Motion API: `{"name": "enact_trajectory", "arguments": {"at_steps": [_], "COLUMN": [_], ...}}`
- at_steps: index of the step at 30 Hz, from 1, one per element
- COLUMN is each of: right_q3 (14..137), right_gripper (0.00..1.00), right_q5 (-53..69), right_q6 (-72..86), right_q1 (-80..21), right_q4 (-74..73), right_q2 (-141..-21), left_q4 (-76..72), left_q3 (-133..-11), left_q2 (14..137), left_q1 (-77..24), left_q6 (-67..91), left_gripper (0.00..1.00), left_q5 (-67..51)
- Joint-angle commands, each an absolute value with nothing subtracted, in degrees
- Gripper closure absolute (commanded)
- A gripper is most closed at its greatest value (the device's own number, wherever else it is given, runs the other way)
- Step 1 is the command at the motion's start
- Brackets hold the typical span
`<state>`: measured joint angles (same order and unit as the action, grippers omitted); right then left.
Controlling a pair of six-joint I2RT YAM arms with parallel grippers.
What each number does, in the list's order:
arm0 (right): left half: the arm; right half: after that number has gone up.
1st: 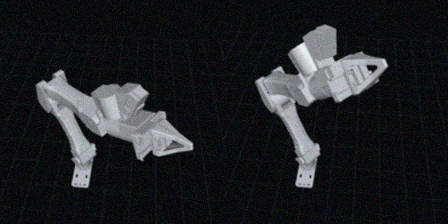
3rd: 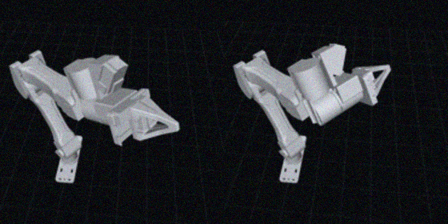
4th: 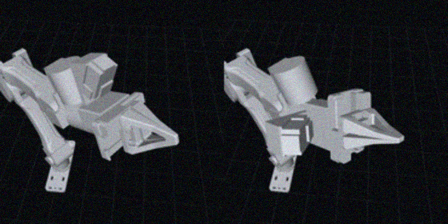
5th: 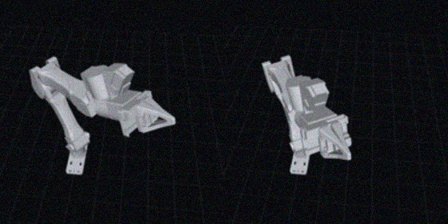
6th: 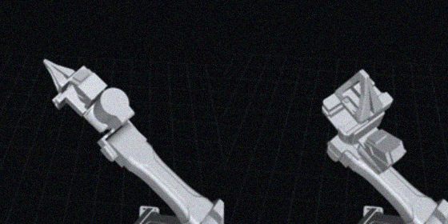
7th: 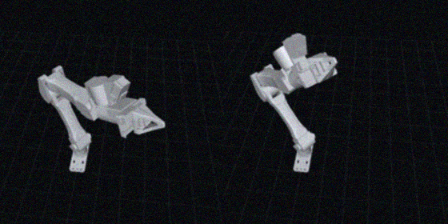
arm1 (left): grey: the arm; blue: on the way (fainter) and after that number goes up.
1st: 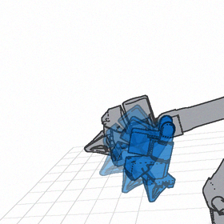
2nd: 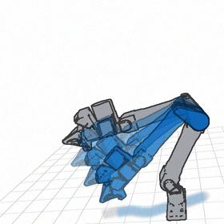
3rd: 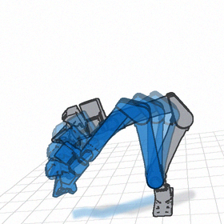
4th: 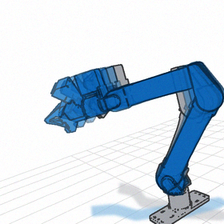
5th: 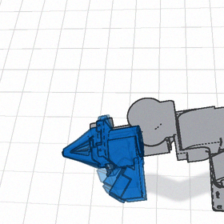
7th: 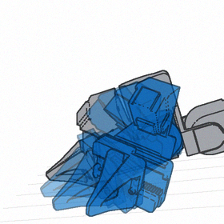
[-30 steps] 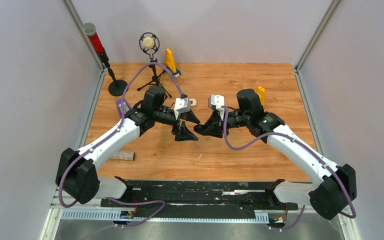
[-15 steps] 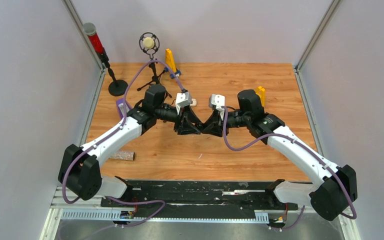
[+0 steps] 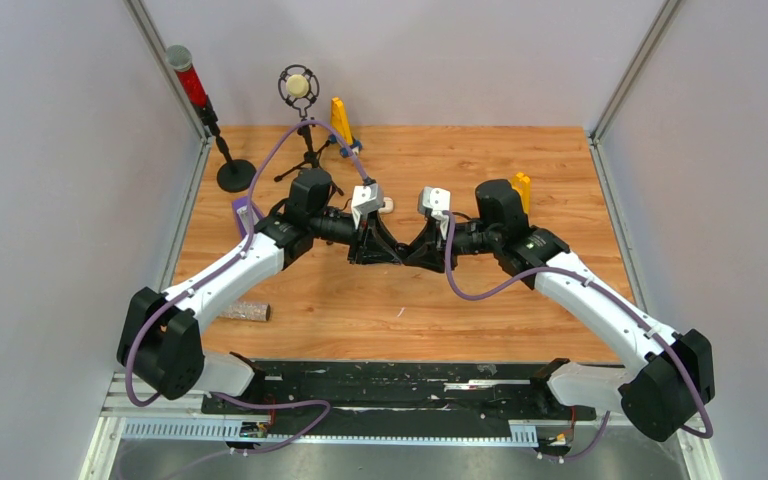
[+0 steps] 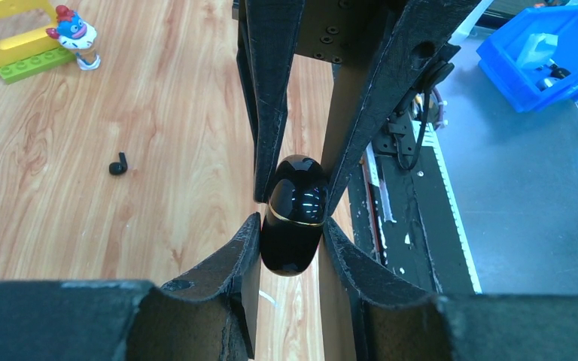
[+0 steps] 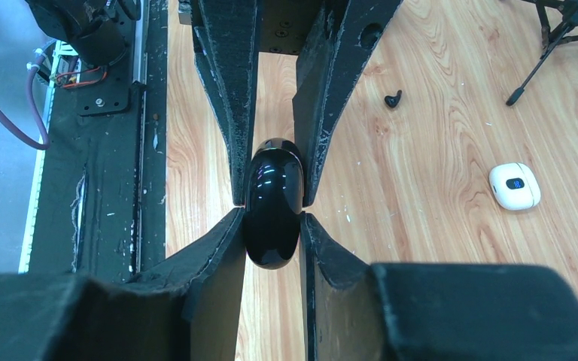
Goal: Insert the wireless bluetooth earbuds into the charging case
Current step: Pick up the charging case at the center of the board.
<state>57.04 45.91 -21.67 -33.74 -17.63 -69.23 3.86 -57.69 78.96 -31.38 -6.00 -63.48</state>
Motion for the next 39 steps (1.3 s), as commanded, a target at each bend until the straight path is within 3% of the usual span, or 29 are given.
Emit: {"name": "enact_trajectory", "arguments": {"at_steps": [1,3,7,10,21,27,39], "right_q3": [57.23,57.33,57.67,57.98,58.4,57.58,59.7], "right_gripper": [0.97,0.9,0.67,0.6,0.56,0.52,0.54], "right_q5": [45.75,45.94,45.76,45.97,47.73,52.85,57.93], "right_q6": [-21.62,-21.46,-20.74,-20.45,-19.04,-21.38,-24.77], "right_q1": [-33.97,-33.99,-33.82,-33.26,-30.69,-30.67,-32.05], "right_q4": [-14.41,-14.44,-14.69,-14.97,-15.07,-16.24,-20.56], "right_q2": [-68.55,-68.55,-68.49,-68.35,-67.55,-67.74,-72.31], "left_q4": [2.57,2.62,4.55,7.18,9.66,9.2,13.03], "left_q3": [-57.92,-57.93,-58.15,-58.11,-57.67,-57.95,-59.23], "left_q2": [78.93,78.82,78.35,77.67,76.56,76.78,76.86], "left_q1": [-31.2,-31.16,-31.19,-31.2,-31.19,-31.2,-31.64], "left_q6": [-5.14,-5.38,-7.59,-10.68,-14.0,-13.52,-16.39], "left_gripper": [0.83,0.86,0.89,0.91,1.0,1.0,1.0], "left_q5": [-64.58,-64.96,-66.22,-67.11,-67.3,-66.97,-68.12]}}
